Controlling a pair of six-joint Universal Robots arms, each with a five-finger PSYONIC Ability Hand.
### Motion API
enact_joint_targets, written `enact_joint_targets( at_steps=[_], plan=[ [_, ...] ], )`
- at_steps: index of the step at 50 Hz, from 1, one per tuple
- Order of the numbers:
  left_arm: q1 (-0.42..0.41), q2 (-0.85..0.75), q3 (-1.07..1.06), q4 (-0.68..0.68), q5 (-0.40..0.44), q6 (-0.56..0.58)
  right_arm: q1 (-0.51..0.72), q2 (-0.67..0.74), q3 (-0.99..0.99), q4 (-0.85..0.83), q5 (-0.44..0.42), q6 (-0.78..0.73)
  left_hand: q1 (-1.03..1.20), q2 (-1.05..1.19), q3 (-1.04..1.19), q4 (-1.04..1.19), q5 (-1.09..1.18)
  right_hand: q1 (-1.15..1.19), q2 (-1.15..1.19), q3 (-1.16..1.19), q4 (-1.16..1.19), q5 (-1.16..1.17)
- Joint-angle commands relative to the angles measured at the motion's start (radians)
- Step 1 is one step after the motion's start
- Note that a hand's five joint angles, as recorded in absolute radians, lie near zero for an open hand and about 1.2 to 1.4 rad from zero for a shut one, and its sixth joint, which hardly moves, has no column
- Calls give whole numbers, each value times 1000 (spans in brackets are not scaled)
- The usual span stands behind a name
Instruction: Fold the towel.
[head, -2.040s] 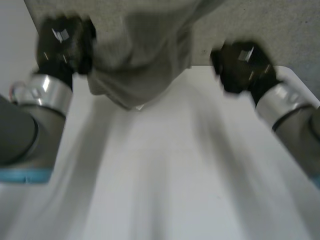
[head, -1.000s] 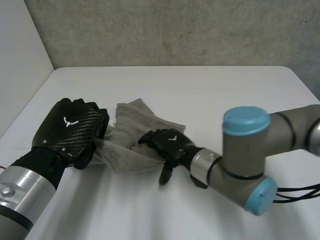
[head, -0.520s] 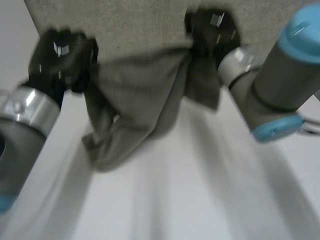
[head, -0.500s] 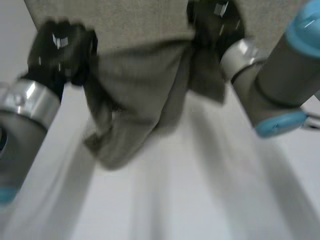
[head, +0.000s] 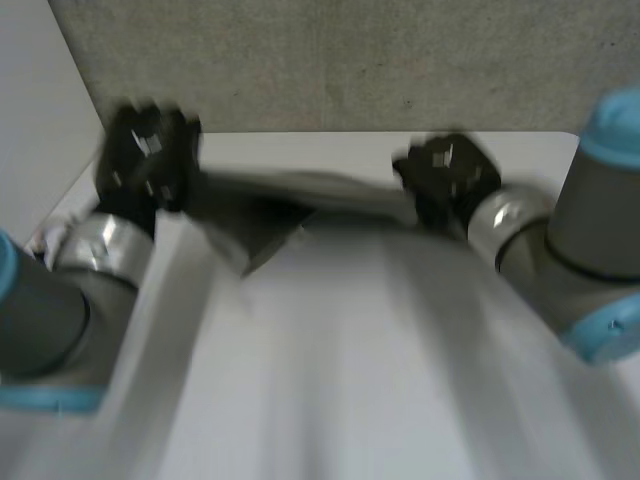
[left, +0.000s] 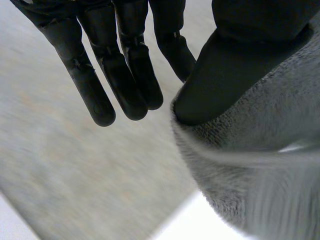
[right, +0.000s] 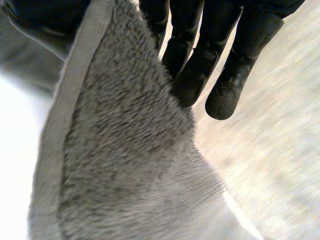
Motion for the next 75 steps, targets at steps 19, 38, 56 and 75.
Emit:
enact_joint_targets(
  at_steps=[19,38,56,75],
  plan=[
    [43,-63,-168,-30,57,121,-173,29,270,-58,-18,3,189,177,178,178,185,-795,-791,-805,-805,-806],
    [101,-63,-207,-20,68,119,-265,-2,345,-80,-72,147,189,177,178,178,185,66,71,57,57,56],
    [120,-193,-174,-26,71,130,-354,-65,357,-110,-168,100,-666,-677,-676,-676,-669,66,71,57,57,56],
    [140,-210,-164,-82,75,129,-371,-57,356,-112,-168,75,-455,-466,-466,-466,-459,66,71,57,57,56]
  ],
)
